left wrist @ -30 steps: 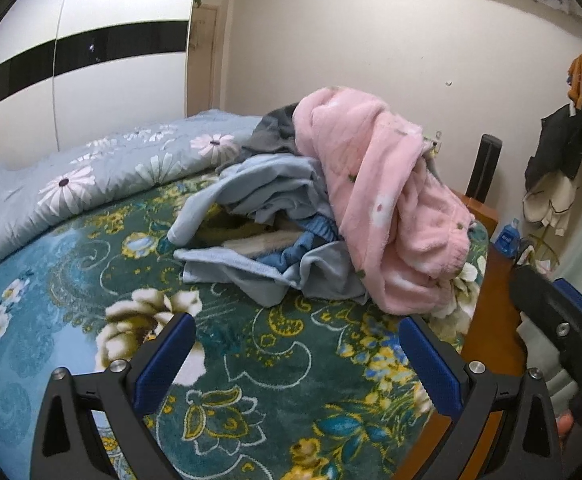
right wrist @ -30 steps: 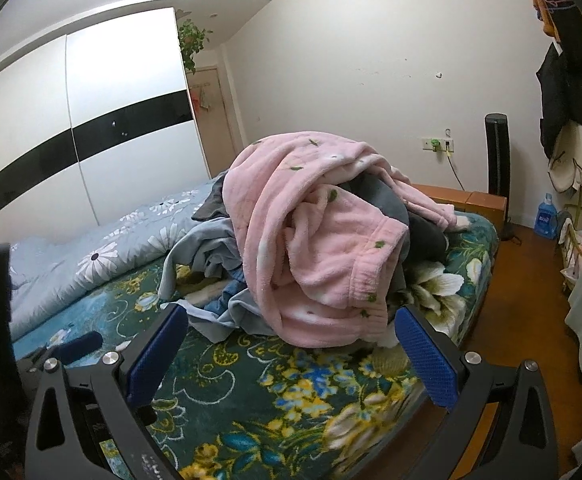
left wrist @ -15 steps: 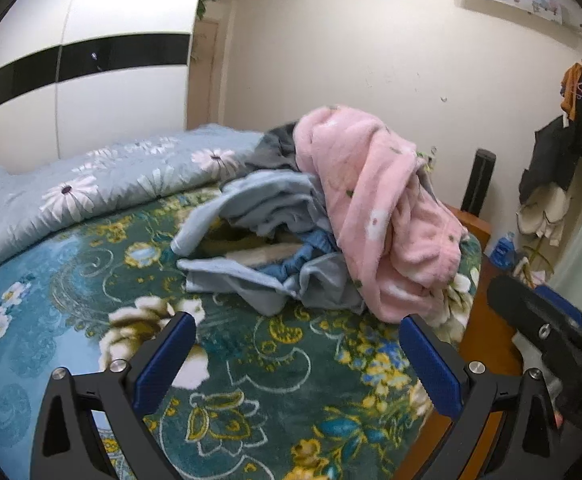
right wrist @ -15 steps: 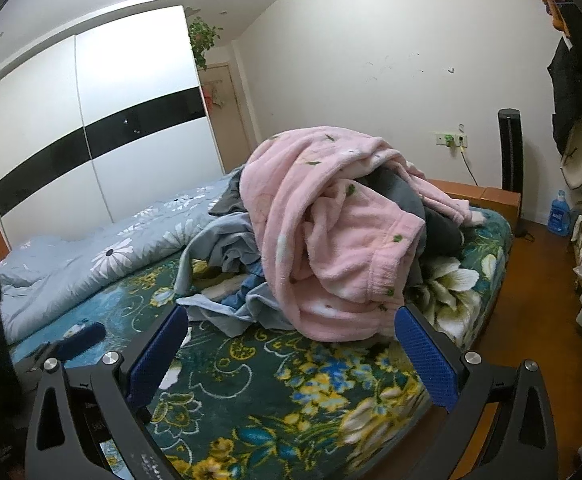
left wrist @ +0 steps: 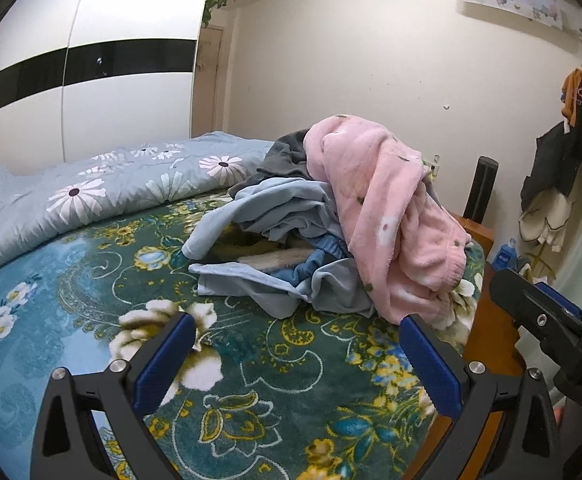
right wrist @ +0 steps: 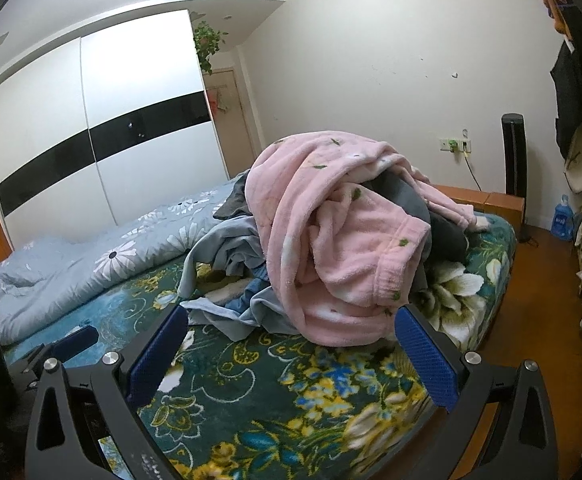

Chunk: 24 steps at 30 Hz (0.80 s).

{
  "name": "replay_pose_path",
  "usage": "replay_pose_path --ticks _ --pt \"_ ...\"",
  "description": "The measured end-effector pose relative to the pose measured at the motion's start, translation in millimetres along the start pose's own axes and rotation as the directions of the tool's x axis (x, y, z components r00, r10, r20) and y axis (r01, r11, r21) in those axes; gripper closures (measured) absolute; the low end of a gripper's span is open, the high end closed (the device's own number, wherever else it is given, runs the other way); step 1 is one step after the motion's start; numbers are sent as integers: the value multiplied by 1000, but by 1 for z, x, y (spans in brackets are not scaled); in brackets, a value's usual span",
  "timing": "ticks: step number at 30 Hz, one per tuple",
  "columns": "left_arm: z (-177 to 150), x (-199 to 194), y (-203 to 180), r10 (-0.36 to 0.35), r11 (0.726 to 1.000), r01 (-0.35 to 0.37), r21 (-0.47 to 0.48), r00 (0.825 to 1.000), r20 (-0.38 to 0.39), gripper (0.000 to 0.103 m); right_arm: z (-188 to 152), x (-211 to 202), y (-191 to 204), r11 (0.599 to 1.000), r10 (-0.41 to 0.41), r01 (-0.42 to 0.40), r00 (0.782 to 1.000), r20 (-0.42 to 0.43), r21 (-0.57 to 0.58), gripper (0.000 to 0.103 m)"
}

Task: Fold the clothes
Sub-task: 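Move both grippers toward the pink fleece garment on the clothes pile, then grasp the pink fleece garment with the right gripper and lift it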

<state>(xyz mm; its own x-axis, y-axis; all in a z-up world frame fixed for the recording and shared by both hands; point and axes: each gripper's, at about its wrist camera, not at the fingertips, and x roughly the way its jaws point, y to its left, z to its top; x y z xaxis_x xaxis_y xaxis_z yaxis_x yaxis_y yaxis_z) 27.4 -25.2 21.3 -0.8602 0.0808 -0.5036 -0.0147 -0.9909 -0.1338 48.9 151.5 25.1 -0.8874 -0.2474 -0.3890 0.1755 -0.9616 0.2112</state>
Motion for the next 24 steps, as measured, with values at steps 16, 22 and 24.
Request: replay_pose_path --ticks 16,22,24 --pt "-15 7 24 125 992 -125 -21 992 -23 0 -5 11 0 999 44 -43 998 -35 29 0" --pt "-22 6 45 136 989 -138 -46 989 -51 0 9 32 -3 999 51 -52 997 -59 -15 0" --pt "-24 0 57 147 987 -150 -62 988 -50 0 28 48 -8 998 54 -56 997 -59 -25 0"
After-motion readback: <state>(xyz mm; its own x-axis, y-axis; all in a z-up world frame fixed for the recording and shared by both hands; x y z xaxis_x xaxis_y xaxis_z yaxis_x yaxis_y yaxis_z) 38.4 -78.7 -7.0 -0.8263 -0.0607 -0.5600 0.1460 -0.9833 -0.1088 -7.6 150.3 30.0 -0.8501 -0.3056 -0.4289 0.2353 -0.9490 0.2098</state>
